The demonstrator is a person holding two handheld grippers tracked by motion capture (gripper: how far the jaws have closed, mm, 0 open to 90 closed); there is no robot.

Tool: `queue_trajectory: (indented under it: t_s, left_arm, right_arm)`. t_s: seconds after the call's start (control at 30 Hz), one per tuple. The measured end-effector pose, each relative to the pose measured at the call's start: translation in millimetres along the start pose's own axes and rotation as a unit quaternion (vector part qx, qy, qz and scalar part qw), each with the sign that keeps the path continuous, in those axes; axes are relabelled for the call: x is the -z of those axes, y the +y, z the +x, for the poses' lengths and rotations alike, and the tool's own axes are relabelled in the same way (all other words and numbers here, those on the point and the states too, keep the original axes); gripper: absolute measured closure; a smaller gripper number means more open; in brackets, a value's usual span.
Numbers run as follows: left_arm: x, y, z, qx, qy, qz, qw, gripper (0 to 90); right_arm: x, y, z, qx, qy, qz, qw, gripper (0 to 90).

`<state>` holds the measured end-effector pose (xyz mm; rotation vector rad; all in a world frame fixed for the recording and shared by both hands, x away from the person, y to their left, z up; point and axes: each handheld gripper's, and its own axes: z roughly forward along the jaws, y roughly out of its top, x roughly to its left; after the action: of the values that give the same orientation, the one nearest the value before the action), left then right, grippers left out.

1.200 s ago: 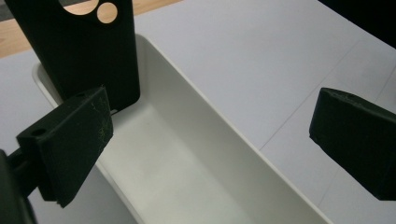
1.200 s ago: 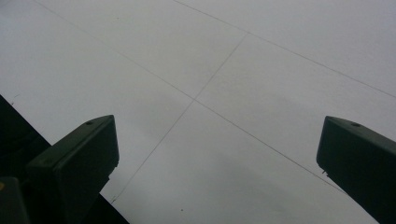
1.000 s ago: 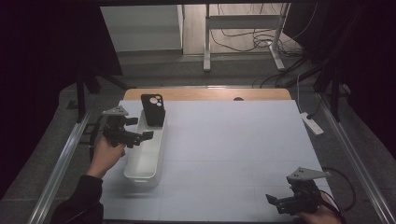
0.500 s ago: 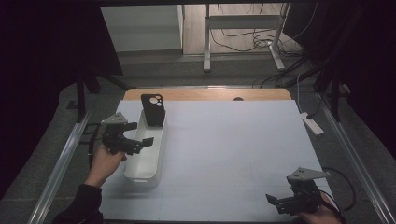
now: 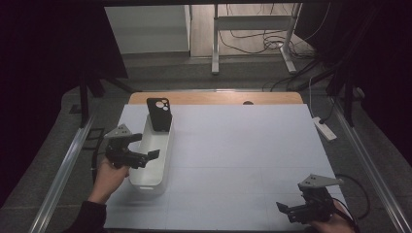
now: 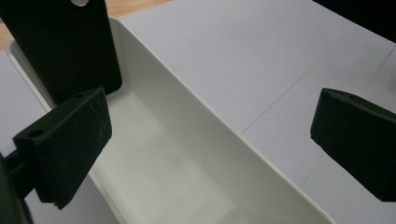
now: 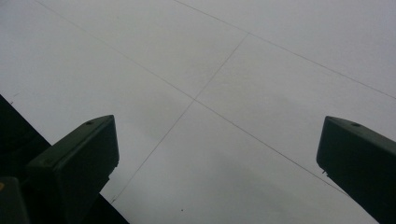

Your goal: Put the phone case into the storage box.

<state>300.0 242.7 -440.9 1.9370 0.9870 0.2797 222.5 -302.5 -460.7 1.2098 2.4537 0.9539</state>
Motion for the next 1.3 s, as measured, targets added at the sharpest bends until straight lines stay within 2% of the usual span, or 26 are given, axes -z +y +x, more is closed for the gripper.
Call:
queue_trajectory:
  t_s: [0.17,0.67,1.13,1.3]
  left_arm:
    - [-0.1,-6.8,-2.3,0.007,0.000,-0.002,1.0000,0.0]
    - [7.2,-22.5,-12.1,0.005,0.018,-0.004,0.9998,0.0]
    - [23.4,-37.2,-21.4,0.008,0.027,-0.014,0.9995,0.0]
    - [30.7,-41.8,-25.5,0.013,0.022,-0.021,0.9994,0.0]
  right_arm:
    - [-0.1,0.0,0.0,0.002,0.000,0.000,1.0000,0.0]
    - [0.4,-0.2,0.0,0.003,0.001,-0.002,1.0000,0.0]
    - [0.6,-0.4,-0.2,0.000,0.004,-0.005,1.0000,0.0]
    - [0.6,-0.5,-0.3,0.001,0.004,-0.006,1.0000,0.0]
